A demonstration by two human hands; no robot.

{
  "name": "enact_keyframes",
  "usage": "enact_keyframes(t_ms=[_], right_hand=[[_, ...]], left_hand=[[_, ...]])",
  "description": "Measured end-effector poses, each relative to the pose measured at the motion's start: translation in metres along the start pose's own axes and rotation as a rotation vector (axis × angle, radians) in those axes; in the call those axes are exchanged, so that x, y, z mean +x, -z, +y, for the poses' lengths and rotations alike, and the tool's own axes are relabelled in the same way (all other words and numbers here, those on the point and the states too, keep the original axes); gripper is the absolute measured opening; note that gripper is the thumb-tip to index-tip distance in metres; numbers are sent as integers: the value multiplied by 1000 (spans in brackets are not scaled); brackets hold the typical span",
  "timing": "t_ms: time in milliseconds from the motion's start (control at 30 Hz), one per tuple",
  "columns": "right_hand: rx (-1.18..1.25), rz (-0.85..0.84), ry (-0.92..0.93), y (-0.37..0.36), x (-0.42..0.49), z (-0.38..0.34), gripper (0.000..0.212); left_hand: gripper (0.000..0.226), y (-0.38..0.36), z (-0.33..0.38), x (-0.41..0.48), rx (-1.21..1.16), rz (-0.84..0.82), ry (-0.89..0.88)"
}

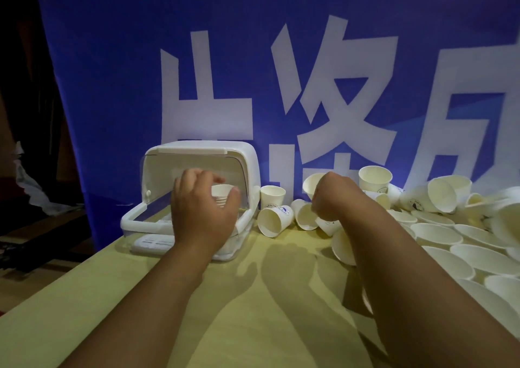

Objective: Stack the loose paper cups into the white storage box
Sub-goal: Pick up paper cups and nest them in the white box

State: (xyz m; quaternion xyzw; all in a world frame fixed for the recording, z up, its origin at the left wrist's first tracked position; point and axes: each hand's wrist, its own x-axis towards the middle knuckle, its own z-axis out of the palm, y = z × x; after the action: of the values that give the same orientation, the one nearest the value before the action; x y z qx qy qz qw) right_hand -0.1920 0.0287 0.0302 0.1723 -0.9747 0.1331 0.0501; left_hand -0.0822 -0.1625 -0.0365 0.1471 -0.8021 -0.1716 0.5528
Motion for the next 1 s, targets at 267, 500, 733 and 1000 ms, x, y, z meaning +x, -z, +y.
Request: enact_keyframes(t_ms=[267,500,733,1000], right_hand=[[-137,38,81,21,-42,50,20],[-172,50,38,26,-78,113,20],[-161,-13,16,18,-86,123,35],[-37,183,16,17,-87,114,7]], left_hand=[[8,-14,82,-56,-255,-661,-54],[14,-24,110,-90,-410,-1152,-164],[49,-41,104,-100,-285,-1177,-405],[73,-30,88,-73,-250,-793,-218]])
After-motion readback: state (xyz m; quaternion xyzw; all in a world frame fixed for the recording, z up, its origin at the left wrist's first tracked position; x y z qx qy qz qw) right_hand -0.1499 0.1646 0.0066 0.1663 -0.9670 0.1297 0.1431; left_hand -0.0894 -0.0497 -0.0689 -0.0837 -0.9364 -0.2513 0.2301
